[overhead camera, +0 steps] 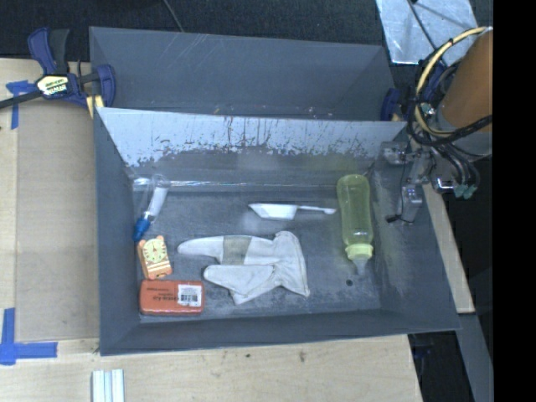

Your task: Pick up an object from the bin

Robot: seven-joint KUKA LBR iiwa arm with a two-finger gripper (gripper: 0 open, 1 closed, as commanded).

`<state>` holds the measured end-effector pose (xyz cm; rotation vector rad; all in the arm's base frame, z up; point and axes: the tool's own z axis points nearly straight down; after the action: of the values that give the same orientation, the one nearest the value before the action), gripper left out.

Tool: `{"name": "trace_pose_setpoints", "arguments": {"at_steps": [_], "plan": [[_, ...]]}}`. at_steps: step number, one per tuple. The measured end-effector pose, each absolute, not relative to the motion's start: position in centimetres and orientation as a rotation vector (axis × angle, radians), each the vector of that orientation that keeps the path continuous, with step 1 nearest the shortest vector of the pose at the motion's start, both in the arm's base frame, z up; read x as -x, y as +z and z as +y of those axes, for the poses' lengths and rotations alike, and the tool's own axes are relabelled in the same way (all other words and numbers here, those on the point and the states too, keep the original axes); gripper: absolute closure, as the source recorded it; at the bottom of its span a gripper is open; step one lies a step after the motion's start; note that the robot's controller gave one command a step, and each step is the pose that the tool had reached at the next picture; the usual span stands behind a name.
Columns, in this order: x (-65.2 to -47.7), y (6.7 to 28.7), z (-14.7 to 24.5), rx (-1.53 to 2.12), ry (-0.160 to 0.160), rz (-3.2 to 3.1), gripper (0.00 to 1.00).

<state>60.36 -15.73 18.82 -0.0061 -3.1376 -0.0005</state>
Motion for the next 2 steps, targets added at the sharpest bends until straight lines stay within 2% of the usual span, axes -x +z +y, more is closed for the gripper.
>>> {"name": "trace_pose_setpoints", "arguments": {"at_steps": [1,2], "plan": [[-60.5,19.4,-15.7,0.002,0.002,-3.146,0.00],[-61.7,14.4,-14.1,0.037,0.004,-3.153,0.00]]}}
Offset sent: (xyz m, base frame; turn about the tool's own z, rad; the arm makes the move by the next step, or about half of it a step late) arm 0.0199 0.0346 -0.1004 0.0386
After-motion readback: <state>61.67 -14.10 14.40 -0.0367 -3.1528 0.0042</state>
